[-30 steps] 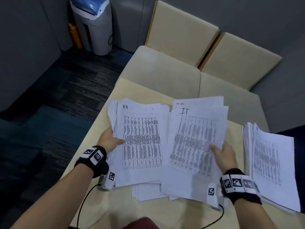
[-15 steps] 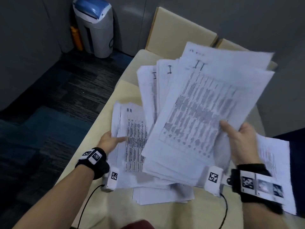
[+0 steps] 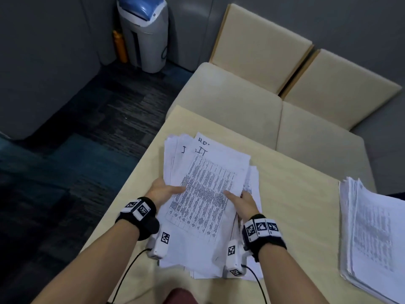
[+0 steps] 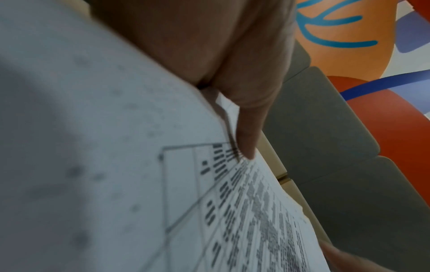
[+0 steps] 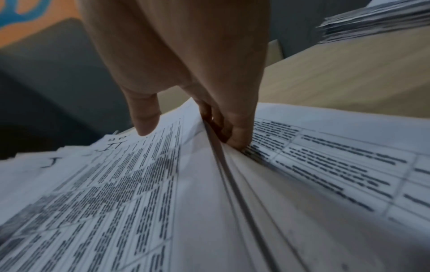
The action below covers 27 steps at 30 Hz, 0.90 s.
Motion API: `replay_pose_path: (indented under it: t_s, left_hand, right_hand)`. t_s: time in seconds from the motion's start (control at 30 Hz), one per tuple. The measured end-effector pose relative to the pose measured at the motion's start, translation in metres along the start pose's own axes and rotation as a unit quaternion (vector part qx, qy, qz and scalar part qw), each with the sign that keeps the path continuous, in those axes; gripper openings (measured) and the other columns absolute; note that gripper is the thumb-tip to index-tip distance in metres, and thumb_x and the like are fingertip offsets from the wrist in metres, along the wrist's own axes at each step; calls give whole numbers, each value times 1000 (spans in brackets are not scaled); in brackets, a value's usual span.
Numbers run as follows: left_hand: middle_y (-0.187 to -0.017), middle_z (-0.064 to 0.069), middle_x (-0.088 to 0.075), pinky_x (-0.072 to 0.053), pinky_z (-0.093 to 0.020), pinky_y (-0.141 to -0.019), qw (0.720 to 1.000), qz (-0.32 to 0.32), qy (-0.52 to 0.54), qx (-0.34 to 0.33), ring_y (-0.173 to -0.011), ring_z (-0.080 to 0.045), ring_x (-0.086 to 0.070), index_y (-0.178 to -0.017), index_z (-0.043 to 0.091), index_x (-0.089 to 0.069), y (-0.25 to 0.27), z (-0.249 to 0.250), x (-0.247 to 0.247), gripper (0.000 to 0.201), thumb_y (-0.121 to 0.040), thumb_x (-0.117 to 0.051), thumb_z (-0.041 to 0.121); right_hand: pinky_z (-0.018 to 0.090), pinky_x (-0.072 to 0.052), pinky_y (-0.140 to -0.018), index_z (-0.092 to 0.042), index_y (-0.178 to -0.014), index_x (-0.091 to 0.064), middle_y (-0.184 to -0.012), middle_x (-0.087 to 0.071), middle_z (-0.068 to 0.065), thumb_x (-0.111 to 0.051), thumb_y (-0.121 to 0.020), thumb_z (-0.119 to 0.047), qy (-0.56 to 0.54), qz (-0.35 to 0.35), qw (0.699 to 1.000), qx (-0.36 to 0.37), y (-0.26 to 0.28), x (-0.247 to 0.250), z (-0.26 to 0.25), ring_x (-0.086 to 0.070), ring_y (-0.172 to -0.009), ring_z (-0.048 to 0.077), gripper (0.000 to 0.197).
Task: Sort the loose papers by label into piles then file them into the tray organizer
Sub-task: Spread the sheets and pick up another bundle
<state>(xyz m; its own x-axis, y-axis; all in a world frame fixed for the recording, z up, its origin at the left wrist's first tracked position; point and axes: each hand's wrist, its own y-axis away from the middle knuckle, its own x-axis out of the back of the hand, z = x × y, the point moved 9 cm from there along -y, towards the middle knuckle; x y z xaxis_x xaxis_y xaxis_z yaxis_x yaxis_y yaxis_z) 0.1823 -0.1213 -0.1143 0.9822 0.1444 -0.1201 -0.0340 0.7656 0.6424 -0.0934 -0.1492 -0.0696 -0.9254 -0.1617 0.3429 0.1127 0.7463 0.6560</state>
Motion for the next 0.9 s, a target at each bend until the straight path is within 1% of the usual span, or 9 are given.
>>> replay_pose_path:
  t_s: [0.07,0.17,0.3,0.4,0.47,0.63,0.77,0.83,0.9]
  left_hand:
    - [-117,-4,-72,-46,-52,-106,1000,5,-26,4,-111,-28,-66,-127,13,-60,-3,3,-3,75,-59,-91,21]
    - [-118,-1,-72,-44,-51,-108,999,-36,-12,-18,-113,-25,-65,-131,15,-58,6,23,-12,65,-72,-86,8]
    - [-120,-2,-72,-51,-35,-98,987,-142,6,-69,-112,-18,-67,-124,19,-61,44,74,-35,58,-73,-79,-3]
    - [-120,-5,-71,-53,-33,-94,979,-180,-11,-92,-112,-21,-67,-121,19,-63,66,103,-49,62,-63,-81,4]
    - [-123,-9,-70,-51,-42,-100,973,-193,-21,-122,-118,-27,-64,-126,16,-63,75,120,-59,67,-62,-85,12]
    - [-106,-16,-72,-59,-38,-79,966,-105,-16,-234,-97,-24,-69,-115,9,-66,93,170,-81,60,-65,-93,27]
    - [-98,-11,-75,-61,-43,-82,945,-53,26,-323,-94,-30,-72,-101,15,-70,131,206,-91,38,-68,-89,20]
    - [-101,-5,-76,-60,-36,-83,930,-58,27,-361,-97,-21,-73,-106,16,-69,146,215,-96,42,-69,-88,15]
    - [-116,-6,-71,-59,-34,-88,921,-43,5,-387,-106,-17,-70,-121,9,-61,153,219,-98,64,-67,-91,24]
  right_hand:
    - [37,-41,-109,-10,-145,-47,-146,-49,0,-72,-93,-34,-7,-20,1000,-2,2,-4,-4,-50,-134,25,62]
    - [37,-47,-106,-14,-119,-62,-134,-64,3,-74,-91,-14,-87,-33,996,0,4,-2,-1,-63,-118,20,31]
    - [48,-57,-94,-4,-132,-59,-127,-68,20,-90,-67,-9,-308,-73,949,11,4,1,7,-69,-113,33,72]
    - [44,-61,-82,-2,-114,-71,-112,-74,20,-74,-78,-3,-341,-136,929,53,27,6,-15,-73,-100,32,37]
    - [41,-62,-80,0,-116,-69,-109,-75,19,-70,-78,-1,-323,-126,933,98,43,19,-34,-73,-97,32,38]
    - [53,-53,-99,5,-111,-63,-112,-69,25,-94,-68,-35,-249,54,934,250,76,88,-77,-69,-105,36,65]
    - [48,-51,-92,-14,-76,-69,-87,-67,14,-92,-70,-35,-244,69,905,340,126,112,-107,-64,-87,28,32]
    - [56,-47,-107,-14,-80,-79,-88,-76,5,-91,-70,-29,-238,59,900,359,135,112,-108,-71,-91,25,21]
    - [59,-47,-107,-3,-100,-74,-96,-76,12,-94,-67,-30,-240,58,904,350,133,111,-97,-71,-96,28,47]
